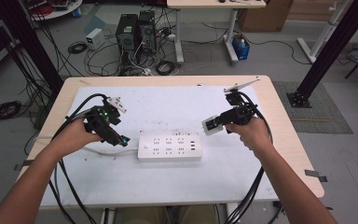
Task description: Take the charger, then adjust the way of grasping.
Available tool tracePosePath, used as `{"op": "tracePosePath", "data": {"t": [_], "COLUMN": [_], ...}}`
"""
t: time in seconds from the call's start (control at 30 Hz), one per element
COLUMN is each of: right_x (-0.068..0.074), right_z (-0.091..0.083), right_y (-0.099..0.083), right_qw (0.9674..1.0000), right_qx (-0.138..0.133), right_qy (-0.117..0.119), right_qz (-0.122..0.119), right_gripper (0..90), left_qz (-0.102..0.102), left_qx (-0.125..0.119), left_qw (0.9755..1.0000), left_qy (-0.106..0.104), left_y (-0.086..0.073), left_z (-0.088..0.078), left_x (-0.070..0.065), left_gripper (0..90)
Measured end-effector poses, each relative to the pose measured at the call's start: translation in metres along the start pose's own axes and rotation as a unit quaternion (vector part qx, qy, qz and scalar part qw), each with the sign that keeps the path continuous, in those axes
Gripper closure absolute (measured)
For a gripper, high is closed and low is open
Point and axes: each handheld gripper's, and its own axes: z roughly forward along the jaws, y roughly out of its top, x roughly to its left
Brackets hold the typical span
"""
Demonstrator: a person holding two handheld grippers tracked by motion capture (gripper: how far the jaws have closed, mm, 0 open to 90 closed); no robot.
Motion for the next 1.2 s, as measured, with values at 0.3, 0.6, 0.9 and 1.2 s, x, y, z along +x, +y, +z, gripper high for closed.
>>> {"op": "tracePosePath", "data": {"t": [0.3, 0.6, 0.9, 1.2], "right_x": [0.002, 0.007, 0.024, 0.041], "right_z": [0.0, 0.005, 0.017, 0.032], "right_y": [0.0, 0.009, 0.026, 0.041], "right_qw": [1.0, 0.997, 0.9699, 0.945], "right_qx": [0.003, 0.03, 0.081, 0.121], "right_qy": [-0.002, -0.028, -0.08, -0.103], "right_qz": [-0.005, -0.066, -0.215, -0.286], "right_gripper": [62.3, 62.3, 62.2, 62.2], "left_qz": [-0.004, -0.006, 0.012, 0.041], "left_qx": [-0.004, 0.019, 0.033, 0.054], "left_qw": [1.0, 0.9998, 0.9993, 0.9975], "left_qy": [0.004, -0.003, -0.016, -0.022], "left_y": [-0.003, -0.004, -0.011, -0.018], "left_z": [0.001, 0.001, -0.001, 0.002], "left_x": [0.0, 0.004, 0.008, 0.007], "left_gripper": [20.3, 20.3, 20.3, 20.3]}}
